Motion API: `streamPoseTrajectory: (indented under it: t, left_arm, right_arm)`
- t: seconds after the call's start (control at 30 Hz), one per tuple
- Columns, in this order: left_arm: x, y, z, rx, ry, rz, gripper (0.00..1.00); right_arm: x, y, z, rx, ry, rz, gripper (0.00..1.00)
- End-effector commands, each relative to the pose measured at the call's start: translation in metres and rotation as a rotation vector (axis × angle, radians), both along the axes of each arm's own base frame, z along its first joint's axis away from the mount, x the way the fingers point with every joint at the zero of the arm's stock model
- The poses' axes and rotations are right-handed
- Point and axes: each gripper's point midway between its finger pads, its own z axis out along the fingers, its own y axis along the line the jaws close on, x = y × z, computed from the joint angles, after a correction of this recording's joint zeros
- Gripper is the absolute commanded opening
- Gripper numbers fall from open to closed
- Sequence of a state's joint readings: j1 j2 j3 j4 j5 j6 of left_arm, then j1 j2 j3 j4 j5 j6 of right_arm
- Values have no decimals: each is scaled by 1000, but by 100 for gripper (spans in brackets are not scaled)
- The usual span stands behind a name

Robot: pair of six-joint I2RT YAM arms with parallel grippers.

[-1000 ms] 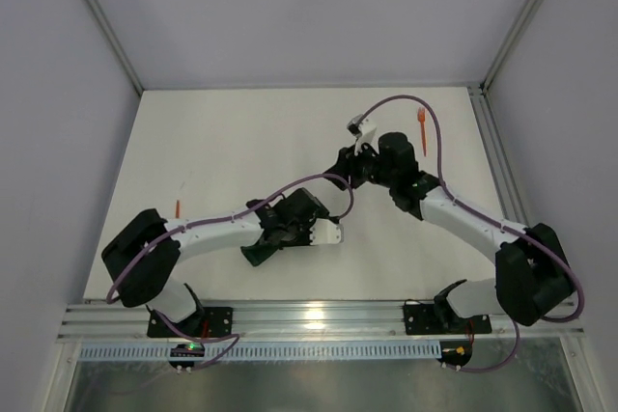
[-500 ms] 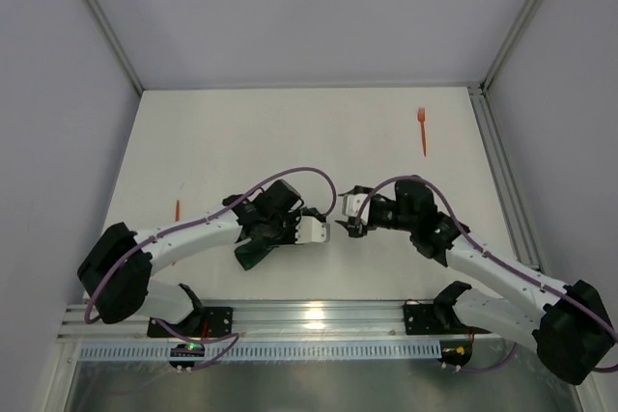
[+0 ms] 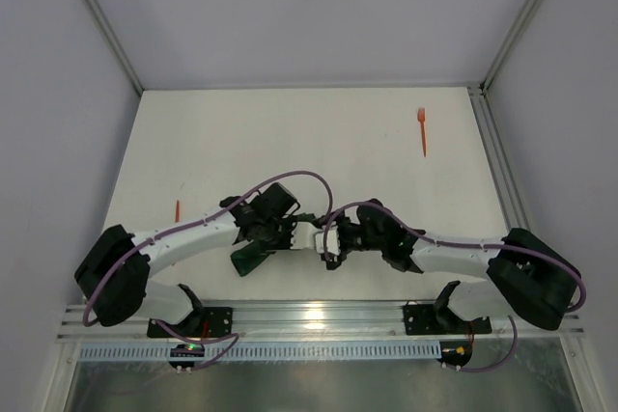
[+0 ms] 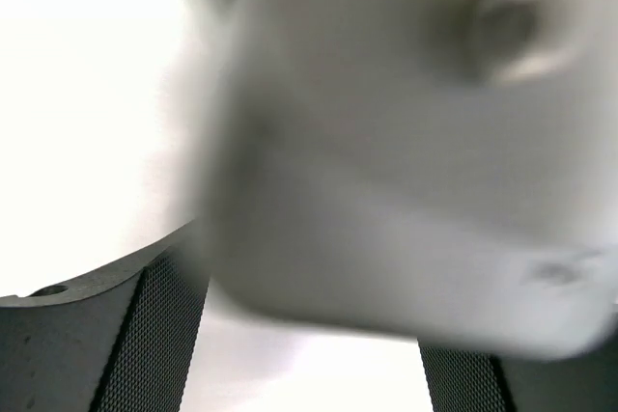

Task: Fold the napkin into a case and place the utensils inside
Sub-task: Pick up the smaller rectangle-folded napkin from the center of the board, then pass from the left arm to the right

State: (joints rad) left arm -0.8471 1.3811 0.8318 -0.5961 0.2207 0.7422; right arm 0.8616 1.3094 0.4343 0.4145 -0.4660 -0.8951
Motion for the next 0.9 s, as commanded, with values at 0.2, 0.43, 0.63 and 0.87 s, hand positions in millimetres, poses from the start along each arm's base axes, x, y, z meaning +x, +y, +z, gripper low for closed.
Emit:
streamPoseTrajectory:
  t: [0.2,0.43,0.63,0.87]
  left_arm:
    - [-3,-8,16,-94,38,-9,0]
    - [-6,-8,24,-115,75,-7,0]
    - [-5,-10,30,-127,93,-1,0]
    - [-7,-13,33,-133,119,-3,0]
  right_arm:
    - [-10,4,35,183,-73,-52,80]
    - [-18,-23,40,213,-96,-146,80]
    - [-20,-20,39,212,-179,-134,81]
    - [-18,21,33,126,-283,-50,81]
